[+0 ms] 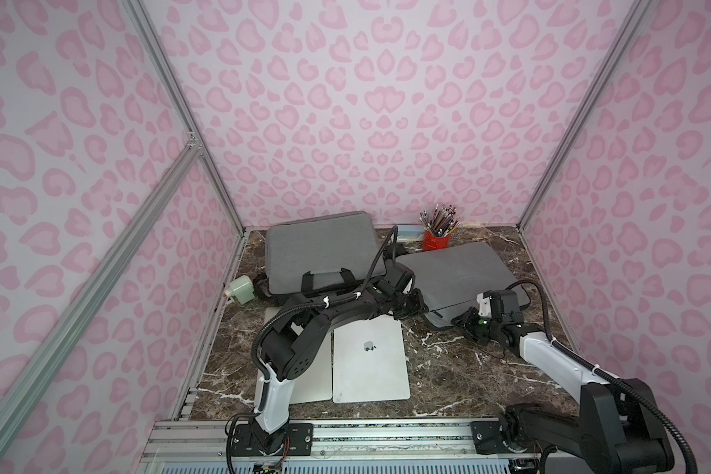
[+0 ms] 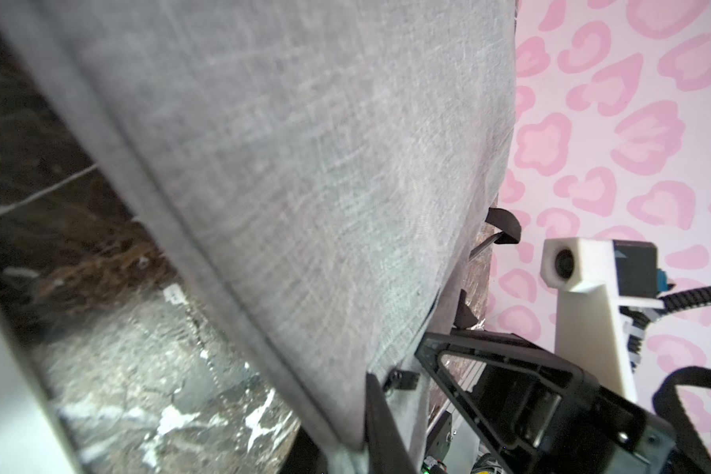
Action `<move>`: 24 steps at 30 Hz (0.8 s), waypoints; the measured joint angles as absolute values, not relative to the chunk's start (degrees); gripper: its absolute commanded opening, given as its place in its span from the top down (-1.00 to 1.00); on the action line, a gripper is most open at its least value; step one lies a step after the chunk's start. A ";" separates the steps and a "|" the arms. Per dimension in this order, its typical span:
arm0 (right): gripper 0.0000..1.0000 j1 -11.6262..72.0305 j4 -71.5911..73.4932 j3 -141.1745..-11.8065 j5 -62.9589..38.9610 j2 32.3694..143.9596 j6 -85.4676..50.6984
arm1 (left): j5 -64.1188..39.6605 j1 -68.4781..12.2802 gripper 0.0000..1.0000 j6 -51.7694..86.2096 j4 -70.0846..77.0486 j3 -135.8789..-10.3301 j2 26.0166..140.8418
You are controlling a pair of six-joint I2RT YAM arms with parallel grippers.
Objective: Open the zippered laptop bag and take out the laptop
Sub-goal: Unzip the zipper on the zippered laptop bag.
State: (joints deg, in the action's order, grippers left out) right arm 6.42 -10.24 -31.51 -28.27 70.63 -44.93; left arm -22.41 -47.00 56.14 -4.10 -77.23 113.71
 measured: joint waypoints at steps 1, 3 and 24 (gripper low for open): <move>0.57 6.68 -11.03 -31.94 -28.25 70.74 -44.75 | -22.11 -47.29 0.83 56.53 -3.46 -76.07 112.95; 0.51 7.22 -12.43 -32.77 -27.88 70.89 -44.36 | -21.69 -47.64 0.82 57.14 -2.15 -74.08 111.94; -0.38 20.47 -18.87 -33.43 -13.08 52.88 -22.26 | -23.03 -49.32 0.68 58.00 -3.64 -71.75 111.94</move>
